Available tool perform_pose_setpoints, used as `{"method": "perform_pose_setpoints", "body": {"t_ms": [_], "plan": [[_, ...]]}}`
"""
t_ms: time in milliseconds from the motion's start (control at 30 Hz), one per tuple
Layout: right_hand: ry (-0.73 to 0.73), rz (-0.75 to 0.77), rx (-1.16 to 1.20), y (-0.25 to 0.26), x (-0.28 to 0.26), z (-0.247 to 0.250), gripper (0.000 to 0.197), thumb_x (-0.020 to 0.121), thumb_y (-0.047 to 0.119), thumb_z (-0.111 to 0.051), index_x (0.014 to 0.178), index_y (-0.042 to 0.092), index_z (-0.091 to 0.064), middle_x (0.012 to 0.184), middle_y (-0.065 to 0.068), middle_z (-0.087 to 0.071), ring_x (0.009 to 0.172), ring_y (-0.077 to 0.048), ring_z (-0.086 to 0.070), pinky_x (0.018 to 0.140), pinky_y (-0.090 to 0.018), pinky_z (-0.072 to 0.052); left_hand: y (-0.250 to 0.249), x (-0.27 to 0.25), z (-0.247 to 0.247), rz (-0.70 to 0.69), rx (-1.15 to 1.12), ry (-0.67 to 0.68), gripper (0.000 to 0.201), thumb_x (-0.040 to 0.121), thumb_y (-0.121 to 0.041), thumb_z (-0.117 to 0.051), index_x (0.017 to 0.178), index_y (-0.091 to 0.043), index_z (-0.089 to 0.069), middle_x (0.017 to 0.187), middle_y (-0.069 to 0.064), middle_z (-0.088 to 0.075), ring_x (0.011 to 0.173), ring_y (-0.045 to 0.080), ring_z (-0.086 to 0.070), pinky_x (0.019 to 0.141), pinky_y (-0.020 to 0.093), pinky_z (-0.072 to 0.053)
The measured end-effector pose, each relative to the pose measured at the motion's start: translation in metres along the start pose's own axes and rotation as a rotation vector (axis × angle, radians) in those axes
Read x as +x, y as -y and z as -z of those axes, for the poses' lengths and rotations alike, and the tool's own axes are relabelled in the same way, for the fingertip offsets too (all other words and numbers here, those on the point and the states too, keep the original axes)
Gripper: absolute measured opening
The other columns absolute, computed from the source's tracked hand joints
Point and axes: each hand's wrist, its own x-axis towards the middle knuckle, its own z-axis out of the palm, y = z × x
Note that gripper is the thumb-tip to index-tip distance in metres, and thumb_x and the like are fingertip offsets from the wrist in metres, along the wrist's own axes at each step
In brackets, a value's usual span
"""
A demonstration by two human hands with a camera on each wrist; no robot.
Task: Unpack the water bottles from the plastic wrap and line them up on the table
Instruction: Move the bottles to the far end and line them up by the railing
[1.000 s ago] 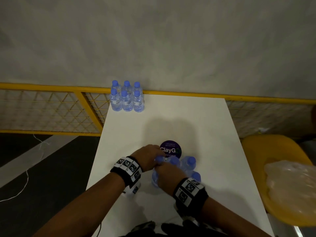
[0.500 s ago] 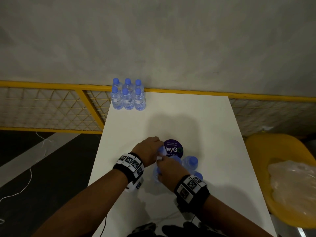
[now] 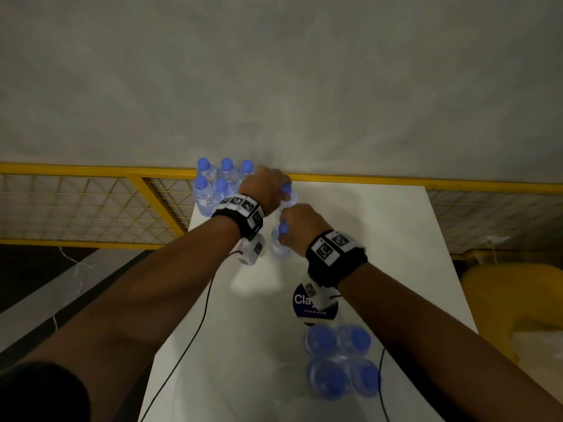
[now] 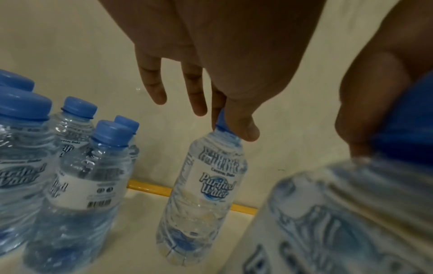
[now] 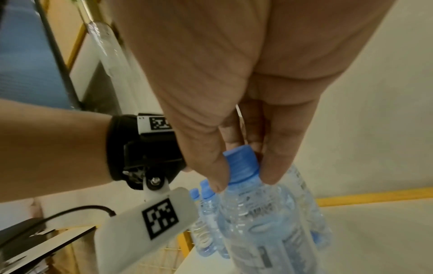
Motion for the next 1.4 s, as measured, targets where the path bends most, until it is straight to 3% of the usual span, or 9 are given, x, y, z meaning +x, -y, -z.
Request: {"method": "perform_pose_setpoints", "body": {"t_ms": [167, 300, 533, 633, 900, 1100, 1167, 1267, 1400], "plan": [[-0.006, -0.062, -0.002, -0.013, 0.075, -0.001, 0.02, 0.085, 0.025, -0.068, 0.1, 0.012, -0.065, 0.102, -0.011, -0.063, 0.086, -0.027, -0.064, 0.073, -0.03, -0.052, 0.039, 0.055, -0.014, 0.083, 0.014, -0.033, 0.021, 0.093, -0.039, -0.063, 0.113, -0.033, -0.067, 0.119, -0.005, -0.066, 0.119, 0.029, -0.05, 0.101, 0.051, -0.044], [-0.029, -0.066, 0.013, -0.021, 0.115, -0.014, 0.023, 0.089, 0.021, -0.065, 0.11, 0.01, -0.065, 0.105, -0.011, -0.065, 0.09, -0.028, -0.066, 0.07, -0.029, -0.046, 0.063, 0.081, -0.028, 0.116, 0.014, -0.008, 0.028, 0.094, -0.035, -0.063, 0.122, -0.034, -0.065, 0.126, -0.004, -0.064, 0.123, 0.031, -0.049, 0.107, 0.054, -0.04], [-0.103, -0.033, 0.068, -0.024, 0.157, -0.036, 0.011, 0.089, 0.016, -0.062, 0.1, 0.016, -0.06, 0.07, 0.005, -0.047, 0.07, -0.023, -0.059, 0.062, -0.027, -0.037, 0.084, 0.09, -0.046, 0.115, -0.007, 0.053, 0.022, 0.093, -0.028, -0.061, 0.114, -0.03, -0.066, 0.12, -0.001, -0.064, 0.115, 0.031, -0.051, 0.093, 0.05, -0.051], [-0.105, 0.005, 0.059, -0.022, 0.166, -0.037, 0.013, 0.088, 0.014, -0.061, 0.1, 0.01, -0.062, 0.081, -0.006, -0.06, 0.077, -0.027, -0.061, 0.065, -0.029, -0.039, 0.088, 0.087, -0.048, 0.132, -0.066, 0.027, 0.015, 0.095, -0.028, -0.06, 0.108, -0.029, -0.066, 0.114, 0.001, -0.064, 0.111, 0.032, -0.053, 0.09, 0.052, -0.053], [-0.119, 0.036, 0.075, -0.021, 0.171, -0.036, 0.012, 0.08, 0.006, -0.064, 0.092, 0.008, -0.063, 0.088, -0.012, -0.066, 0.08, -0.03, -0.063, 0.069, -0.034, -0.053, 0.083, 0.087, -0.039, 0.146, -0.09, 0.093, 0.036, 0.095, -0.011, -0.053, 0.125, -0.024, -0.068, 0.13, 0.004, -0.063, 0.123, 0.032, -0.056, 0.102, 0.05, -0.051], [-0.08, -0.002, 0.044, -0.024, 0.176, -0.04, 0.01, 0.083, 0.009, -0.064, 0.092, 0.009, -0.061, 0.092, -0.013, -0.066, 0.086, -0.032, -0.065, 0.065, -0.03, -0.045, 0.076, 0.083, -0.03, 0.141, -0.079, 0.137, 0.033, 0.095, -0.013, -0.052, 0.122, -0.024, -0.067, 0.129, 0.005, -0.062, 0.122, 0.033, -0.058, 0.102, 0.05, -0.051], [-0.071, -0.015, 0.045, -0.025, 0.173, -0.04, 0.021, 0.084, 0.014, -0.068, 0.103, 0.012, -0.06, 0.101, -0.011, -0.064, 0.093, -0.03, -0.065, 0.068, -0.028, -0.042, 0.075, 0.081, -0.027, 0.152, -0.081, 0.146, 0.043, 0.096, -0.013, -0.052, 0.136, -0.024, -0.06, 0.137, 0.008, -0.06, 0.128, 0.034, -0.056, 0.106, 0.051, -0.048], [-0.071, 0.008, 0.035, -0.025, 0.153, -0.034, 0.062, 0.079, 0.021, -0.077, 0.134, 0.016, -0.048, 0.124, -0.008, -0.056, 0.106, -0.027, -0.06, 0.085, -0.032, -0.05, 0.069, 0.07, -0.021, 0.176, -0.098, 0.04, 0.058, 0.097, -0.024, -0.057, 0.152, -0.029, -0.043, 0.15, 0.004, -0.052, 0.136, 0.034, -0.048, 0.113, 0.056, -0.04], [-0.091, -0.005, -0.006, -0.023, 0.108, -0.014, 0.059, 0.081, 0.03, -0.074, 0.133, 0.017, -0.05, 0.131, -0.009, -0.05, 0.113, -0.03, -0.057, 0.092, -0.041, -0.052, 0.052, 0.04, -0.008, 0.086, -0.146, -0.169, 0.05, 0.094, -0.038, -0.065, 0.142, -0.028, -0.056, 0.143, 0.001, -0.058, 0.129, 0.031, -0.054, 0.109, 0.056, -0.041]]}}
